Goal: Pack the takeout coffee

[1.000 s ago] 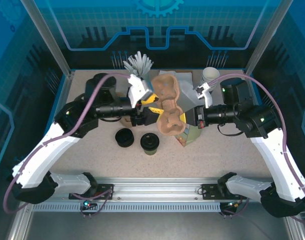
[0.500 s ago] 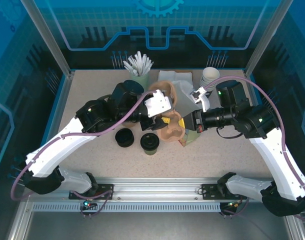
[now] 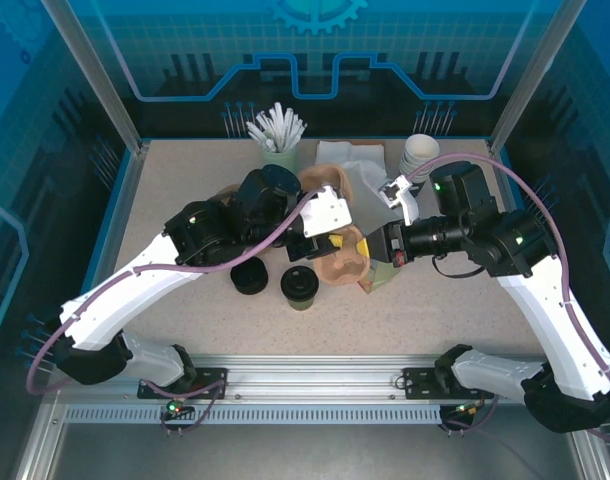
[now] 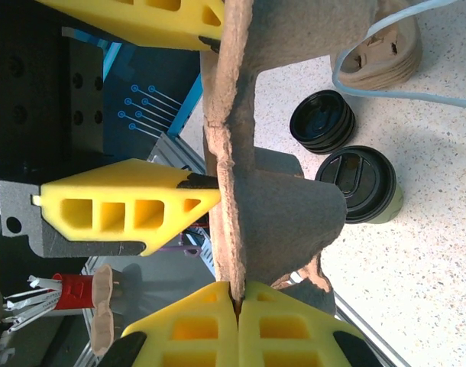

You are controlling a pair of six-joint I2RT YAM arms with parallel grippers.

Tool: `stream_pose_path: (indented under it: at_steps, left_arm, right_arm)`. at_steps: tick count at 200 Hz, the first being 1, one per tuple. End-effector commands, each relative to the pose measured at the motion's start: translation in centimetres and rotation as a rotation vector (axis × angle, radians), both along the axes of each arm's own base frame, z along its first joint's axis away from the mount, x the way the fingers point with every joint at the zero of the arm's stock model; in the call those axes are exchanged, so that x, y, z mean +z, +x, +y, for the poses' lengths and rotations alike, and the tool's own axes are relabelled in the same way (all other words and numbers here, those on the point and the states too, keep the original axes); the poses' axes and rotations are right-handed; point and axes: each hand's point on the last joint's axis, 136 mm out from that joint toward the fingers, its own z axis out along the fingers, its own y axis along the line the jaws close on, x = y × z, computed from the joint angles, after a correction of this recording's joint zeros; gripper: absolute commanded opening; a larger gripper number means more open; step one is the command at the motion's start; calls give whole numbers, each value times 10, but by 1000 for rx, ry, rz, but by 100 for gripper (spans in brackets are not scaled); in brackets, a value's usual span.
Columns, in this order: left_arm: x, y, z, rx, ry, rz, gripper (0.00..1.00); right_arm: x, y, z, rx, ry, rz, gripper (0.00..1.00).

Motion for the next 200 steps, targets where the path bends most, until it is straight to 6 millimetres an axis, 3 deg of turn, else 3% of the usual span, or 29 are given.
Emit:
stream_pose_path:
  at_steps: [1, 68, 140, 200]
  left_arm:
    - [5, 3, -5, -4, 6, -37, 55]
    - [-3, 9, -5, 29, 47, -22, 57]
    - [1, 7, -3, 34, 36, -18, 50]
    - [8, 8, -3, 54, -3, -6, 47]
  right_arm:
    - [-6, -8, 1, 34, -11, 13, 0]
    - [-5, -10, -2, 34, -16, -2, 0]
    - [-10, -7, -7, 10, -49, -18, 0]
    - [-7, -6, -14, -12, -57, -64, 20]
